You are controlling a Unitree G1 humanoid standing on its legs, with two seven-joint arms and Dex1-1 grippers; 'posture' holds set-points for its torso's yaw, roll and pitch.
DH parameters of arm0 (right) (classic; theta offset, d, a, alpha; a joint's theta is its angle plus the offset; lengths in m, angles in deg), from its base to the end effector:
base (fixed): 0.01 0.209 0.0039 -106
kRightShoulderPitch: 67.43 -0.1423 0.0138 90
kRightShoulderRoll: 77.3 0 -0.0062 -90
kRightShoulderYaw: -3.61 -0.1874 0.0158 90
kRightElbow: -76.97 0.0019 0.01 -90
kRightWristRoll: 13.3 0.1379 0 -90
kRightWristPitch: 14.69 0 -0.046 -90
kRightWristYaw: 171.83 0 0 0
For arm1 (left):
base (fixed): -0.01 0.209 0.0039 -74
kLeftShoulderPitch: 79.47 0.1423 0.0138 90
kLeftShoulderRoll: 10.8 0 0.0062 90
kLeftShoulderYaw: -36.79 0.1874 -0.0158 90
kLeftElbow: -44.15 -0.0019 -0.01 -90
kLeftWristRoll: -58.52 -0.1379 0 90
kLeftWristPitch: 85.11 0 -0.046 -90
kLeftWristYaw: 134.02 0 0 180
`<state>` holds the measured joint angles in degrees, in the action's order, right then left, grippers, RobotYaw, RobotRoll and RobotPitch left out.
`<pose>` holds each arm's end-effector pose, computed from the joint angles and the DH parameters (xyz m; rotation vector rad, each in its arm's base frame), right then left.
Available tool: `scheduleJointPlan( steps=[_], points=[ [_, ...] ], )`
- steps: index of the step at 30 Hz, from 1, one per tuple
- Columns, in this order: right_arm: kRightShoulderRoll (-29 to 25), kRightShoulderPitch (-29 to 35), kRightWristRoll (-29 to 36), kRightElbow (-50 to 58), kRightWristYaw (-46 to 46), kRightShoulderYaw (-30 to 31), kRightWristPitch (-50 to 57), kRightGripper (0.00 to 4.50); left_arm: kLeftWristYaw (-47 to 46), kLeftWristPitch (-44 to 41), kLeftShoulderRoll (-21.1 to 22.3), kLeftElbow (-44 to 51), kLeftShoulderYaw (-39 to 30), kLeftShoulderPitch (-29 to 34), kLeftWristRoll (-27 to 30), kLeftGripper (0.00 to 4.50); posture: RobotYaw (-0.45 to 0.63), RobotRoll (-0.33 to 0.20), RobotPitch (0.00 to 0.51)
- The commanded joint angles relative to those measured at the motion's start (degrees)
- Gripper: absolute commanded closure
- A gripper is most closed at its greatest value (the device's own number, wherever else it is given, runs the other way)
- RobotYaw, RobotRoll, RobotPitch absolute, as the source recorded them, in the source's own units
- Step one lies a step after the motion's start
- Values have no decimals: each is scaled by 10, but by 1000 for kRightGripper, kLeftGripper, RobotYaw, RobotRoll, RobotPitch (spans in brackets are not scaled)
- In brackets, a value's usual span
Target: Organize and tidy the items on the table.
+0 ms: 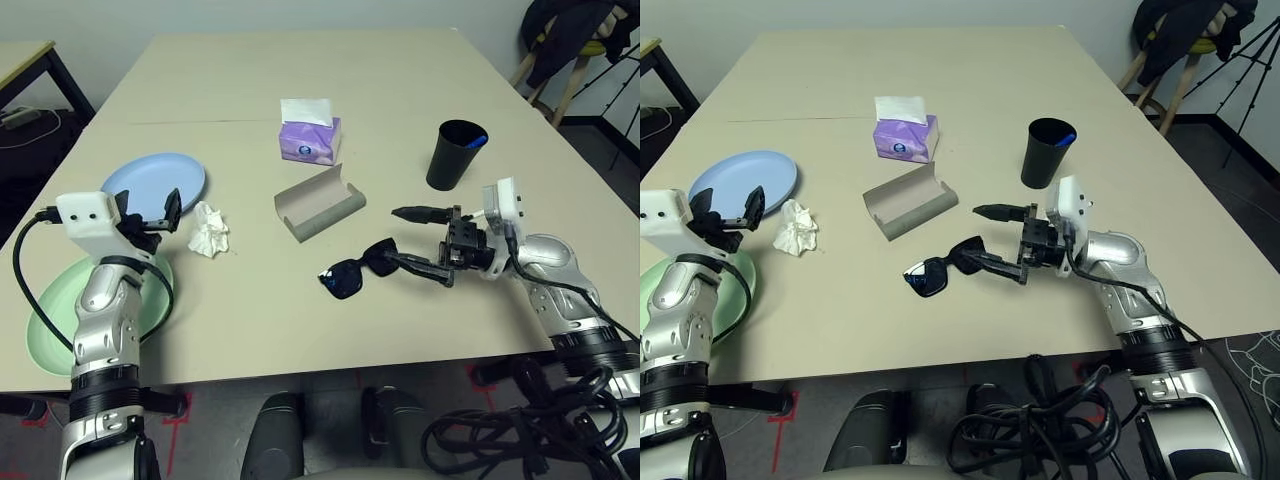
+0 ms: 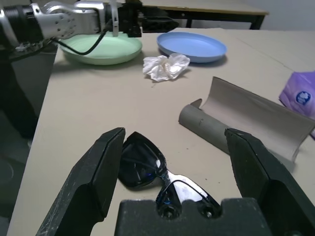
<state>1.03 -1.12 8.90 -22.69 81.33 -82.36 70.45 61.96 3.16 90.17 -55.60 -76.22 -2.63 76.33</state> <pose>0.2773 -0.2140 0.1287 -0.2874 -0.1978 1.3555 0.2291 0.3066 0.1131 0.0936 -0.1756 0.1059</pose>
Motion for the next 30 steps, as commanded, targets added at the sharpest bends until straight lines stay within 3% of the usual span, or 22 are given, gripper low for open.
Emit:
scheduleJointPlan(
  steps=[1,5,12,16,21,30],
  points=[
    [-2,-1,-11,-21,26,10,-40,27,3,-17,7,18,-7,13,5,0,168,0,127],
    [-2,-2,-11,-34,44,10,-53,27,8,-34,17,37,-13,19,8,0,190,0,128],
    [-4,-5,-9,-34,63,11,-54,27,39,-151,119,71,-69,24,45,0,224,0,132],
    [5,-1,-7,-36,57,12,-51,27,68,-284,197,66,-96,29,78,0,240,0,136],
    [14,2,-9,-31,53,13,-50,27,76,-440,245,49,-124,29,117,0,243,0,138],
    [21,8,-11,-16,38,19,-45,27,134,-496,303,-14,-130,73,100,0,236,0,144]
  ],
)
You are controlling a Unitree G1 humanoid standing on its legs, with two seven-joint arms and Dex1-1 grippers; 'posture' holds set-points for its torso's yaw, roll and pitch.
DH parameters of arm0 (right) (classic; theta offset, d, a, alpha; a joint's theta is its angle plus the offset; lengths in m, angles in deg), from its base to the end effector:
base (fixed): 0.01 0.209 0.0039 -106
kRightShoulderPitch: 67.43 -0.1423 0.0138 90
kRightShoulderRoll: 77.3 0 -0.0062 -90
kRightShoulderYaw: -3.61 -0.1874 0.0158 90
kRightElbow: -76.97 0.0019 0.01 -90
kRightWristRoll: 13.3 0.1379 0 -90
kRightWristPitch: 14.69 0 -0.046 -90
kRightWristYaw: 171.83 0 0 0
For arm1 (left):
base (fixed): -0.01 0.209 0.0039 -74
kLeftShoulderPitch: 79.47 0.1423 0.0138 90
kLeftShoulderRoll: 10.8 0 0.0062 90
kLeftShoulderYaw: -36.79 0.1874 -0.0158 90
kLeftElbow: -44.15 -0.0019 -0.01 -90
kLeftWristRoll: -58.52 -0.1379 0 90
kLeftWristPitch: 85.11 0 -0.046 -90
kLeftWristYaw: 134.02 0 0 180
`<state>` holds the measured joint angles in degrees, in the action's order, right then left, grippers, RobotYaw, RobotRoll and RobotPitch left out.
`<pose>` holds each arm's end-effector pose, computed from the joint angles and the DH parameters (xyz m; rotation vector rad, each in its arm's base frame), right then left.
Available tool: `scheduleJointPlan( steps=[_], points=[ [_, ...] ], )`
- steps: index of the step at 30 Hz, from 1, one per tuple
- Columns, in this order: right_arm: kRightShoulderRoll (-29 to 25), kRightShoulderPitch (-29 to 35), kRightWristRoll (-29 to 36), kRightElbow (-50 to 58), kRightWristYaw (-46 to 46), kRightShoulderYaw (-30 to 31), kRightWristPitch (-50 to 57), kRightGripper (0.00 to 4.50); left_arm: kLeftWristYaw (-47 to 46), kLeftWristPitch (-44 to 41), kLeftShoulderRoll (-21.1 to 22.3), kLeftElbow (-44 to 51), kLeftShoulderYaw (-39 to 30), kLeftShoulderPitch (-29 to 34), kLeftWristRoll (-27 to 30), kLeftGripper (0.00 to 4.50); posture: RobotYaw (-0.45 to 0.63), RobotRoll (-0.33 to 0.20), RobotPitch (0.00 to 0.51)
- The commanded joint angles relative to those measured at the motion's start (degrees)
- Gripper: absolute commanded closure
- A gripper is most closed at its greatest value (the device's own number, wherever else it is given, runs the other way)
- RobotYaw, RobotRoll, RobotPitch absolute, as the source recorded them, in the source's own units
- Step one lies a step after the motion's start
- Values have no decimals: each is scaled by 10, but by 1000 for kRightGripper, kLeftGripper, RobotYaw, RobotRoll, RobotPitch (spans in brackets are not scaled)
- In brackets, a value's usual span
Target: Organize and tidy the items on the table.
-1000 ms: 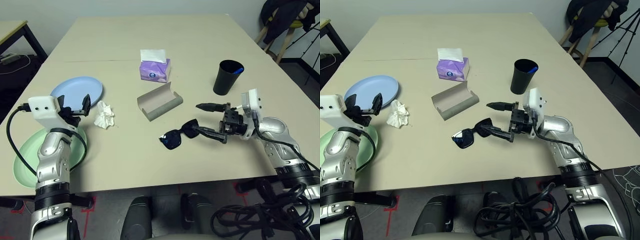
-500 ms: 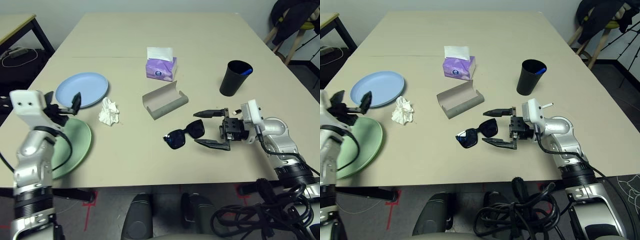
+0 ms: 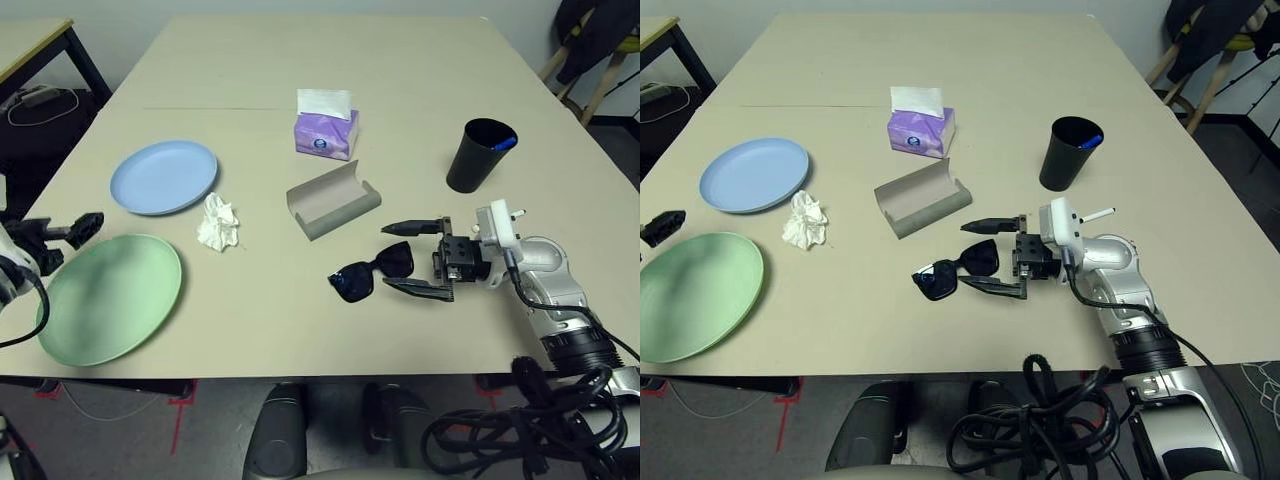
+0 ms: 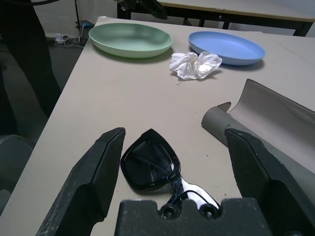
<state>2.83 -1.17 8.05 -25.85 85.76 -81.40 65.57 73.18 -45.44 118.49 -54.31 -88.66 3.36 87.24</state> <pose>0.2786 -0.2087 0.1193 -0.3051 -0.2217 1.4335 0.1729 0.3971 0.1889 -0.0052 0.4194 0.1841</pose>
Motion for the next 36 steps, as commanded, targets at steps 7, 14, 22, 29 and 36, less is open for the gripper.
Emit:
scheduleJointPlan(
  steps=[7,14,22,29,36],
  points=[
    [6,17,1,45,-23,18,23,27,78,28,64,-98,25,22,-45,0,232,0,147],
    [5,14,3,60,-31,16,37,27,128,52,81,-144,53,31,-69,0,221,0,147],
    [3,13,3,68,-37,14,43,27,177,57,91,-167,59,63,-81,0,215,0,148],
    [4,11,2,67,-40,14,43,0,180,62,90,-178,55,59,-90,973,214,0,147],
    [5,5,-1,62,-44,15,39,0,180,59,84,-182,54,42,-88,3737,214,0,144]
  ],
)
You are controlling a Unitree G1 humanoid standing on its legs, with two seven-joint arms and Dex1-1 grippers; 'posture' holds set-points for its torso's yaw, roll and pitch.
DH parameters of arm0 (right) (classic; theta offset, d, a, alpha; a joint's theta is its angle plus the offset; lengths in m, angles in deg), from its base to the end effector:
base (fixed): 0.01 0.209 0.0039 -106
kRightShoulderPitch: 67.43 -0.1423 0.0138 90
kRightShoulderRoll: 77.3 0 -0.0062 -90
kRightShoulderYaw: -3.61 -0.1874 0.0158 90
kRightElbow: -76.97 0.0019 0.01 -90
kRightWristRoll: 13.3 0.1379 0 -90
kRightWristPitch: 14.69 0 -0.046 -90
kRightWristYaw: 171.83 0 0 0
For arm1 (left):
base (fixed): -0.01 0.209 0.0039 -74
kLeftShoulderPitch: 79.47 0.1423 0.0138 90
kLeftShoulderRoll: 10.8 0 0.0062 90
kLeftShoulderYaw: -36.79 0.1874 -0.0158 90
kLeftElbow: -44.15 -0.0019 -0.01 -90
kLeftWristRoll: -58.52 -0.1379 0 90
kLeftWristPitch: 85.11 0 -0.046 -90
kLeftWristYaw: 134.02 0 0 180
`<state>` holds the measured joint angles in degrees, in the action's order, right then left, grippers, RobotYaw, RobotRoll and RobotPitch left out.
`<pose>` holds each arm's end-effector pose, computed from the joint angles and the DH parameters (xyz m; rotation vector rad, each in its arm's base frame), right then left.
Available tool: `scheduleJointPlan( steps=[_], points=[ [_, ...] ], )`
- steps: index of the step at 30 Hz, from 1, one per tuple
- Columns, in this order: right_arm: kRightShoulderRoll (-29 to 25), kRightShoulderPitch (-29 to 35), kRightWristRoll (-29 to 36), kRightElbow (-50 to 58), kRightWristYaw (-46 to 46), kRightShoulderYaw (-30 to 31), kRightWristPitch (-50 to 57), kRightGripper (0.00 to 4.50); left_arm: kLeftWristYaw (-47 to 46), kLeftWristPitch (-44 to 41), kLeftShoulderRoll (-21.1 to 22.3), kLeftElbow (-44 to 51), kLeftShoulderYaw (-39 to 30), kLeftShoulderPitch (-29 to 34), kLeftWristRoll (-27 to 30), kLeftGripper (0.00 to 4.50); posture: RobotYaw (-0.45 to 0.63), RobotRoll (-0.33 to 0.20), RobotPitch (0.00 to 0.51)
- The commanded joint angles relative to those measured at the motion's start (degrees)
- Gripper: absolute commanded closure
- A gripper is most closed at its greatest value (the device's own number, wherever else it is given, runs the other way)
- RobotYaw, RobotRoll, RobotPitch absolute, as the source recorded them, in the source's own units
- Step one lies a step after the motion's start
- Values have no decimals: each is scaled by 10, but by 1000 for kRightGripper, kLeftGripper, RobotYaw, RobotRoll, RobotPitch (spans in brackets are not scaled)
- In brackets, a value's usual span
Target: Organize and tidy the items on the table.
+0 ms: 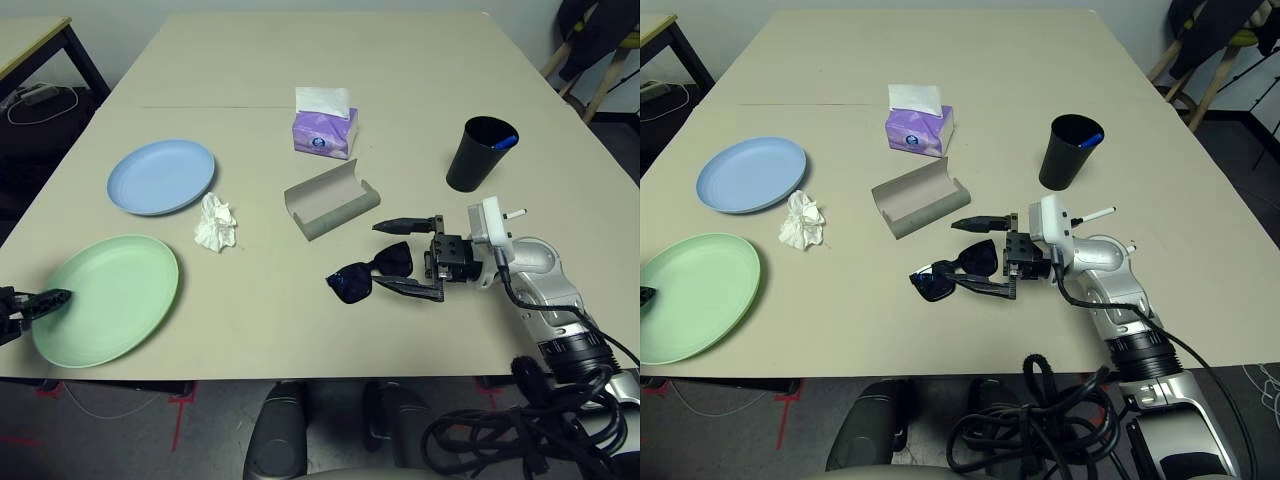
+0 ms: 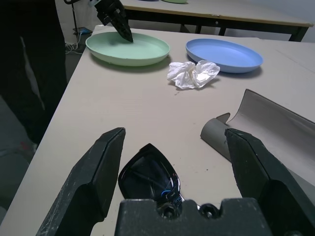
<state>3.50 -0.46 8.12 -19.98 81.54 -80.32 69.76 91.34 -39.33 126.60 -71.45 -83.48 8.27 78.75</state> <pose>0.2742 -0.1959 0.1267 -0.2887 -0.2382 1.4160 0.1466 0.4386 0.1743 0.0183 0.6964 0.1203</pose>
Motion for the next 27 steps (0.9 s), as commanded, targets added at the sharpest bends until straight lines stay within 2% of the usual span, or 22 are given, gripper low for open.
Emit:
scheduleJointPlan(
  steps=[1,2,16,27],
  points=[
    [-1,-2,-3,1,-2,4,-3,0,-2,-3,1,-11,3,-10,-3,4165,215,0,143],
    [-1,-3,-4,-1,-2,5,-5,0,-2,-6,0,-12,3,-14,-2,4460,215,0,143],
    [-1,-11,-8,-14,-5,5,-14,0,12,-43,-16,7,18,-47,14,4460,207,0,137],
    [0,-12,-13,-15,-7,4,-15,0,-41,-120,-39,2,-32,-122,56,4460,196,0,132]
  ],
)
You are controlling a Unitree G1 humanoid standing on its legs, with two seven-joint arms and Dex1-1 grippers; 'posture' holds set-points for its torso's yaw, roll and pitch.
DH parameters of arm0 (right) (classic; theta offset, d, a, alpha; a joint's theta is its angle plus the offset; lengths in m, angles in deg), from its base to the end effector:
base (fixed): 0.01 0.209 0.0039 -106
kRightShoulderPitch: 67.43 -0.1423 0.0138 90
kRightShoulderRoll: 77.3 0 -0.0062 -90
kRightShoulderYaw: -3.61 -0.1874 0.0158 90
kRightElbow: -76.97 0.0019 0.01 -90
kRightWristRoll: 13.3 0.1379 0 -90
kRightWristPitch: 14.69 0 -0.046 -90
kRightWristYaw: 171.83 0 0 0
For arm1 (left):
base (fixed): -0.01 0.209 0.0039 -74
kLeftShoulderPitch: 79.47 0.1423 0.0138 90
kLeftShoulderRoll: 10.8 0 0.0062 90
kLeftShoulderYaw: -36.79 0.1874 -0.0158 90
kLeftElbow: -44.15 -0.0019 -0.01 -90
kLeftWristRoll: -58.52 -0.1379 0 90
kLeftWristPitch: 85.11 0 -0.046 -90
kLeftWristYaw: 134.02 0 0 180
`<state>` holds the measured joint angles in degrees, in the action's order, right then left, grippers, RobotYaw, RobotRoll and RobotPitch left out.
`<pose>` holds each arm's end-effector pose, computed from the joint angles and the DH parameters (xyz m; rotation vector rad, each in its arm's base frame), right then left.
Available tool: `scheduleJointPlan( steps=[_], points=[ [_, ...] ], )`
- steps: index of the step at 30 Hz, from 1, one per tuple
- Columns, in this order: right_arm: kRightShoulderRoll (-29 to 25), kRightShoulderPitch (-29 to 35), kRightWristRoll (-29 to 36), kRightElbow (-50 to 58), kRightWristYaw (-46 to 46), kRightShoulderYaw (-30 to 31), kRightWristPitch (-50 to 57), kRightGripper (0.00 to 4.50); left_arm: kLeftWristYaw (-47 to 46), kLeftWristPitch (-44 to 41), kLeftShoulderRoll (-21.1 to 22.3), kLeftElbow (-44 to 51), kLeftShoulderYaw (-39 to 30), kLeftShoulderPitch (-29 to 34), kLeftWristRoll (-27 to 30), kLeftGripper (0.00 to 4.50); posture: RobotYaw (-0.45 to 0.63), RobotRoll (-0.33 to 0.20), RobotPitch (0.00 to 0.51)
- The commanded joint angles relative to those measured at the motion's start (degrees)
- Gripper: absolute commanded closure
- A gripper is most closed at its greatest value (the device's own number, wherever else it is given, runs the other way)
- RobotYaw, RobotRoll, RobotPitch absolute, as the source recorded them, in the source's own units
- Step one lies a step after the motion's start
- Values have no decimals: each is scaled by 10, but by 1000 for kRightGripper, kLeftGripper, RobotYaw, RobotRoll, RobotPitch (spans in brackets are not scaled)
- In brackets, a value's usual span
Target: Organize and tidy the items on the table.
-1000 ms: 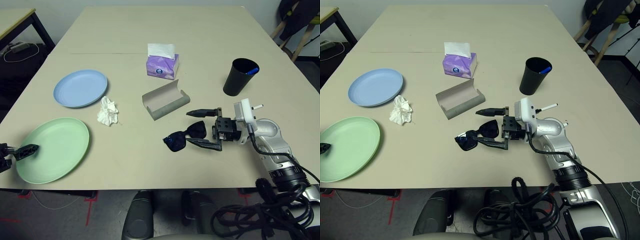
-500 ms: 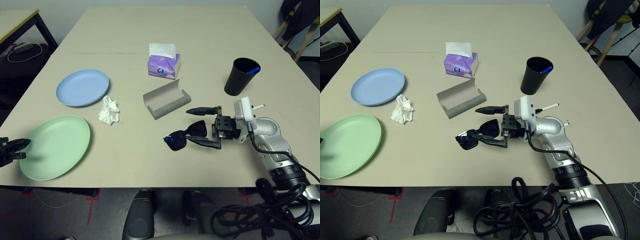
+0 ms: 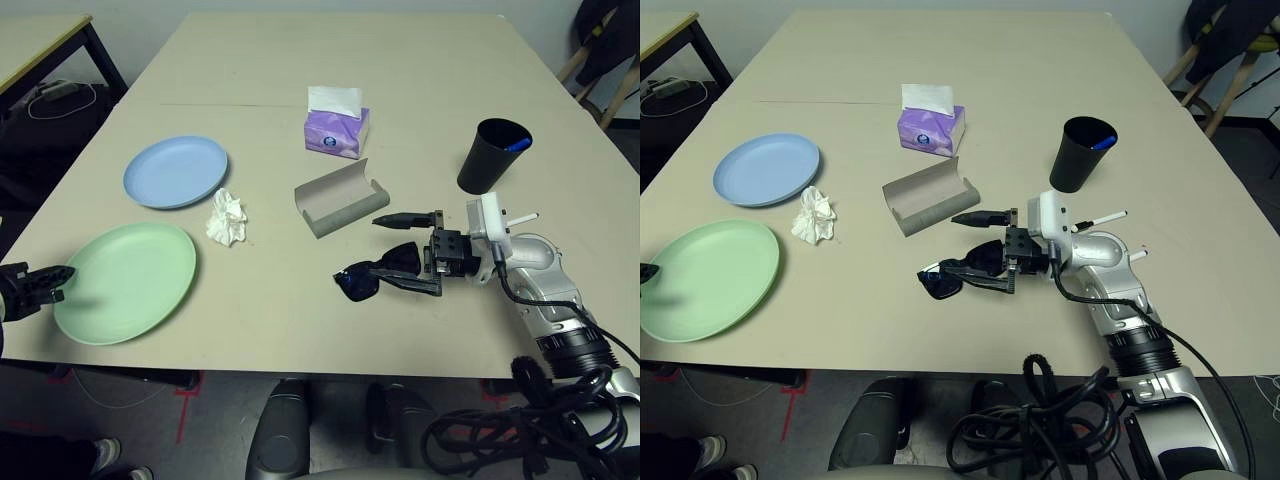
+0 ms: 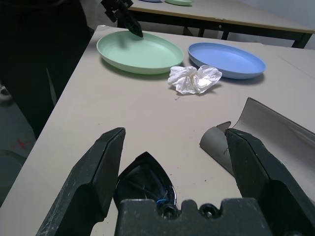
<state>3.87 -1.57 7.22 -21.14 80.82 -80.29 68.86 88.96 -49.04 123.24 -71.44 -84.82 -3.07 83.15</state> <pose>0.2775 -0.1946 0.1287 -0.3060 -0.2480 1.4002 0.1735 0.4244 0.1820 -0.1917 0.5719 0.0708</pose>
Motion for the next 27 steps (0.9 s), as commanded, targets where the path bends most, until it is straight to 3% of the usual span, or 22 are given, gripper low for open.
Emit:
scheduleJointPlan(
  steps=[1,8,17,23,27],
  points=[
    [-4,-1,-4,-4,0,3,-7,0,-20,-28,-5,5,-23,-11,15,4460,196,0,132],
    [-2,-1,-4,-7,0,4,-11,0,-48,-55,6,-1,-58,-52,35,4460,205,0,129],
    [7,-14,-5,-19,-4,3,-16,0,-62,-58,20,-26,-53,-109,37,4460,212,0,125],
    [14,-17,-2,-19,-15,-1,-16,0,-163,-32,-33,-62,-65,-224,35,4460,214,0,125],
    [22,-16,0,-23,-37,-10,-11,0,-211,-9,-82,-65,-49,-267,28,4460,214,0,124]
  ],
)
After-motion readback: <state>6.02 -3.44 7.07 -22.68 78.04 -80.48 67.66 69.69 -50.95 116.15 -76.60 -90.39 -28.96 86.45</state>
